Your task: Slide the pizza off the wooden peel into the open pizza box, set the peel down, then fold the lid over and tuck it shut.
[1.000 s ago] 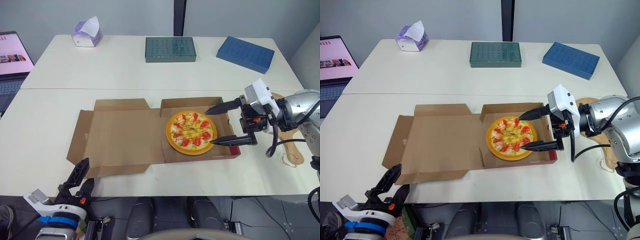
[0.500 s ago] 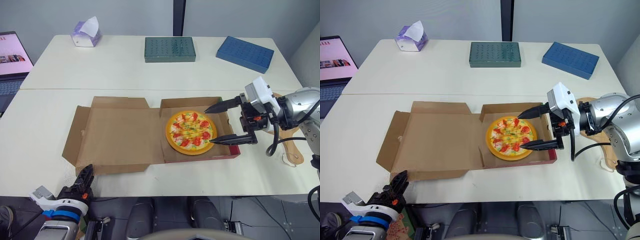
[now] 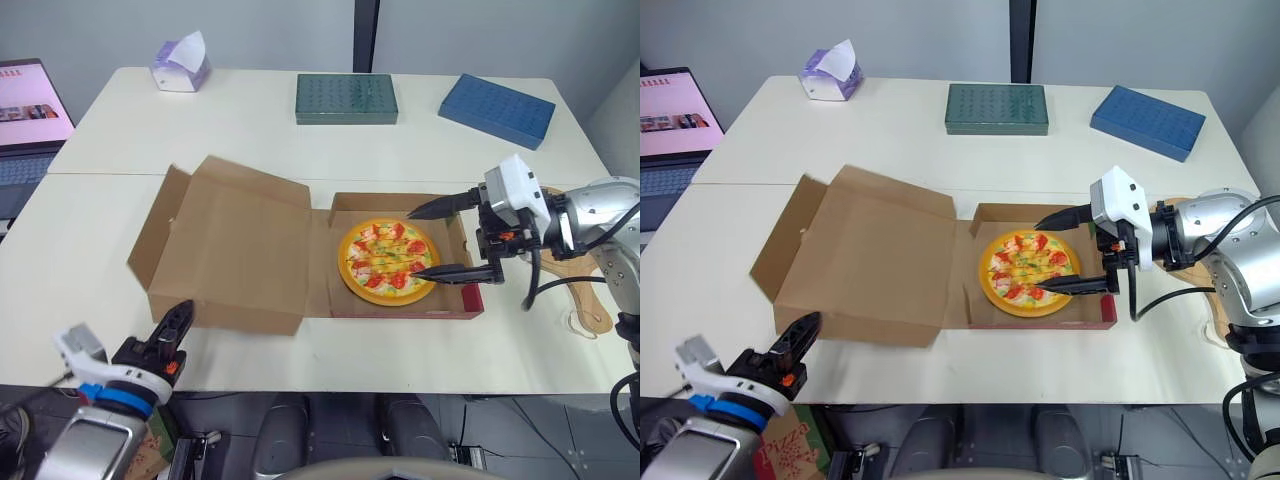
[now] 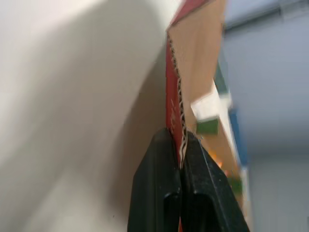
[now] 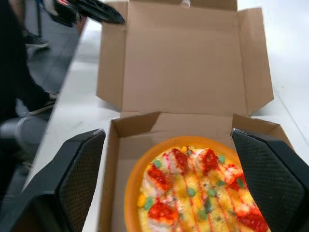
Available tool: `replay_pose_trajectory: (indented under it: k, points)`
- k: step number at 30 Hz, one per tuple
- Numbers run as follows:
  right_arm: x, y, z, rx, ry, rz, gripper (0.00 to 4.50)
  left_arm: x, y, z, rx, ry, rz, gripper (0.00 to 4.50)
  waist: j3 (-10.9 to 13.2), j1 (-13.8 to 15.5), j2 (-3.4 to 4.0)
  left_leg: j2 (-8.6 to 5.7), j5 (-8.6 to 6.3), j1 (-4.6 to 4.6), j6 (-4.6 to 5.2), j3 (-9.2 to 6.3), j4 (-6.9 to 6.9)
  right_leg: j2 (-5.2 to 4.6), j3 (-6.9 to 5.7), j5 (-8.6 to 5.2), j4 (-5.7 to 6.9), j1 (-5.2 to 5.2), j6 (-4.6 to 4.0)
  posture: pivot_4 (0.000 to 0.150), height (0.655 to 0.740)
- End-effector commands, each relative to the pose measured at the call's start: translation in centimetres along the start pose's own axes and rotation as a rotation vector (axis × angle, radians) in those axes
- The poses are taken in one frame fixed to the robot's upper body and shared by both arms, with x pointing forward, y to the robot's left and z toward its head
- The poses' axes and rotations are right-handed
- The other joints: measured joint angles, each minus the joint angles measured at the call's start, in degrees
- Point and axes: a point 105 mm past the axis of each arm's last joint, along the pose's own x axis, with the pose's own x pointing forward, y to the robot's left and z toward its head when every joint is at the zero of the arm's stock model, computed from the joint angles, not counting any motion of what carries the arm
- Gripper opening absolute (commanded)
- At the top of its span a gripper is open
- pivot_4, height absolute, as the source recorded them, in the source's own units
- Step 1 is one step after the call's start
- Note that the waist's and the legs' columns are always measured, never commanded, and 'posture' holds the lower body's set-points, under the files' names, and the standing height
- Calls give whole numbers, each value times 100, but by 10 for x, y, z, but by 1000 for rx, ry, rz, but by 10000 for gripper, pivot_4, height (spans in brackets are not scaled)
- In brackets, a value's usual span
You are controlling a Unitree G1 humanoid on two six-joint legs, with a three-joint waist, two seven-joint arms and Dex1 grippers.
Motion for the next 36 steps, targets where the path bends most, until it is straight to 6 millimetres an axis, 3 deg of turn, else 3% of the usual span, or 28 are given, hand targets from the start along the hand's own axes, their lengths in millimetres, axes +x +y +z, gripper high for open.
replay_pose_trajectory:
  k: [1,5,8,12,16,22,25,28,36]
  points:
    - [0,-10,4,-36,15,-83,45000,12,-17,27,196,-22,-124,271,0,-4,1,-1,0,1,0,8,0,-2,7,0,0,1,0,1500,7400]
    - [0,-27,1,-34,32,-192,45000,23,-22,60,333,-80,-184,271,-1,-61,0,2,-1,-2,0,15,-21,-1,10,15,-27,-1,-2,1500,7400]
    - [-1,-38,-1,-36,38,-254,45000,25,-22,70,379,-94,-207,271,-1,-118,0,4,0,-1,1,14,-46,0,5,35,-45,-2,22,1500,7400]
    - [-7,-76,-14,-41,104,-462,45000,27,-23,86,461,-107,-248,271,0,-174,-1,4,1,-1,0,13,-76,0,5,38,-56,-10,29,1500,7400]
    - [-8,-116,-39,-110,240,-630,32422,30,-20,93,545,-78,-273,0,0,-201,0,5,1,4,0,15,-86,0,5,38,-54,-13,29,1500,7400]
    - [1,-144,-70,-226,405,-657,10300,35,-19,98,601,-54,-301,0,1,-206,0,5,1,2,0,15,-95,0,4,38,-55,-17,29,1500,7400]
    - [11,-140,-88,-272,473,-544,195,39,-18,101,627,-47,-309,0,1,-214,0,4,2,2,-1,15,-99,-1,3,38,-55,-18,29,1500,7400]
    - [20,-123,-102,-256,492,-360,195,47,-20,99,666,-9,-342,0,1,-222,0,5,2,2,-1,9,-101,0,-3,38,-53,-17,29,1500,7400]
    - [15,-75,-103,-223,449,-34,195,66,-25,100,815,87,-483,0,4,-206,5,3,2,4,-1,2,-102,-1,-10,39,-48,-13,30,1500,7400]
